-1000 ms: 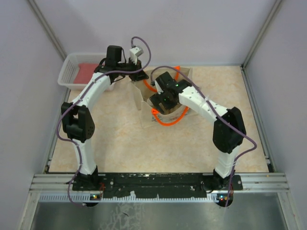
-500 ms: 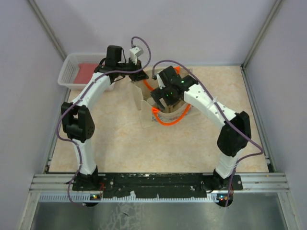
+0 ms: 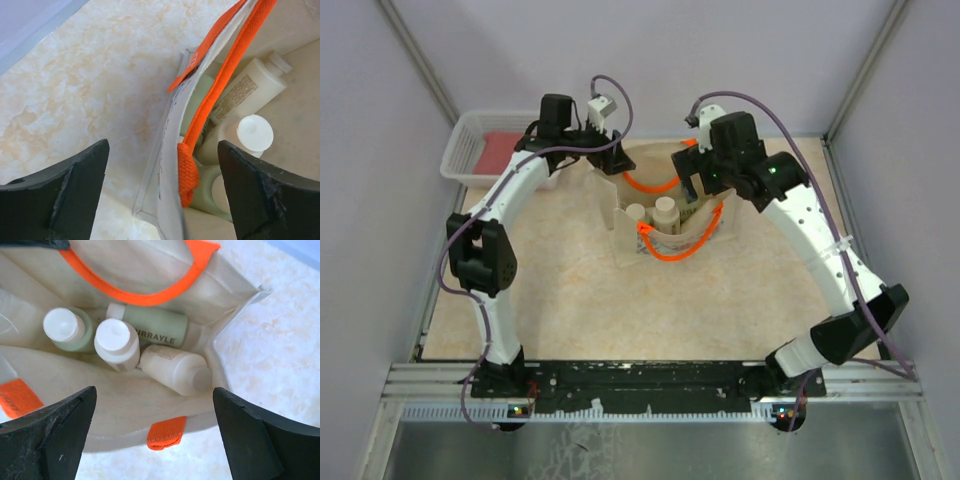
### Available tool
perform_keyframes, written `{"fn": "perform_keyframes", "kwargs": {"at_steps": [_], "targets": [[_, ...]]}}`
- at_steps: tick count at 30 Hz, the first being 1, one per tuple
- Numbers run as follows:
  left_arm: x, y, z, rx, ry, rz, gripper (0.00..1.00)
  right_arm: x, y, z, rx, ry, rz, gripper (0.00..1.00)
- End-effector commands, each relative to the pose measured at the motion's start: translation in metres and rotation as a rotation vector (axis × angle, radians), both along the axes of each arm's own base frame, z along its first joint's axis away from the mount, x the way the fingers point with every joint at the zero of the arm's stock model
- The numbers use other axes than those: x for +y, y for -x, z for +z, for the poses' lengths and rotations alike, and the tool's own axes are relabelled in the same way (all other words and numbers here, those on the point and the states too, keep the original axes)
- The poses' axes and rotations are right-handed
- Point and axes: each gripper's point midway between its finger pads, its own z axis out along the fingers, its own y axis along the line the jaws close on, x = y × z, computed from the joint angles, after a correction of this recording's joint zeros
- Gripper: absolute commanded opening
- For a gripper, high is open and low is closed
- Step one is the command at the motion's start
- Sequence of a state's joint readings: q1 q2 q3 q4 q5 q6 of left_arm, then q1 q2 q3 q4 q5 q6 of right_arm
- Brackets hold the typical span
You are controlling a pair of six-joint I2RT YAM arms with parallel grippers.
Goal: Place the personal care products into the canvas bag
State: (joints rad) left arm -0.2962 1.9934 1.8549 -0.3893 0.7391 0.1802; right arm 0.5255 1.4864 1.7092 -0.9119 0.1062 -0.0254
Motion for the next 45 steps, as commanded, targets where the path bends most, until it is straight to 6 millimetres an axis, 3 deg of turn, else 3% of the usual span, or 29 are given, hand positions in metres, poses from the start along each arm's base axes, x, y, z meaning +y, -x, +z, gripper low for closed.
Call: {"fn": "perform_keyframes", "kwargs": {"at_steps": [1,10,15,18,21,26,28,36,45], "targets": [[0.006,-0.003,0.033,-0.076,0.015,0.023,0.99,0.001,-0.004,0.049,-0.173,-0.102,-0.006,0.99],[0.016,0.001,0.072,-0.157,0.017,0.08,1.0,-0.026,-0.029,0.092,-0.32,-0.152,-0.103,0.99],[0.027,-0.001,0.105,-0.195,0.022,0.152,1.0,-0.061,-0.062,0.093,-0.305,-0.175,-0.186,0.99],[0.049,-0.009,0.127,-0.187,0.027,0.26,1.0,-0.091,-0.079,0.092,-0.305,-0.182,-0.264,0.99],[0.088,-0.017,0.136,-0.137,0.051,0.392,1.0,-0.129,-0.093,0.085,-0.299,-0.198,-0.363,0.99],[0.161,-0.02,0.126,-0.097,0.021,0.609,1.0,-0.182,-0.102,0.041,-0.227,-0.167,-0.528,0.99],[0.178,-0.017,0.117,-0.088,-0.011,0.664,1.0,-0.195,-0.101,0.022,-0.193,-0.16,-0.574,0.99],[0.202,-0.013,0.095,-0.058,-0.073,0.817,1.0,-0.212,-0.085,-0.035,-0.098,-0.095,-0.667,0.99],[0.217,-0.008,0.091,-0.074,-0.121,1.011,1.0,-0.222,-0.076,-0.029,-0.118,-0.049,-0.695,0.99]]}}
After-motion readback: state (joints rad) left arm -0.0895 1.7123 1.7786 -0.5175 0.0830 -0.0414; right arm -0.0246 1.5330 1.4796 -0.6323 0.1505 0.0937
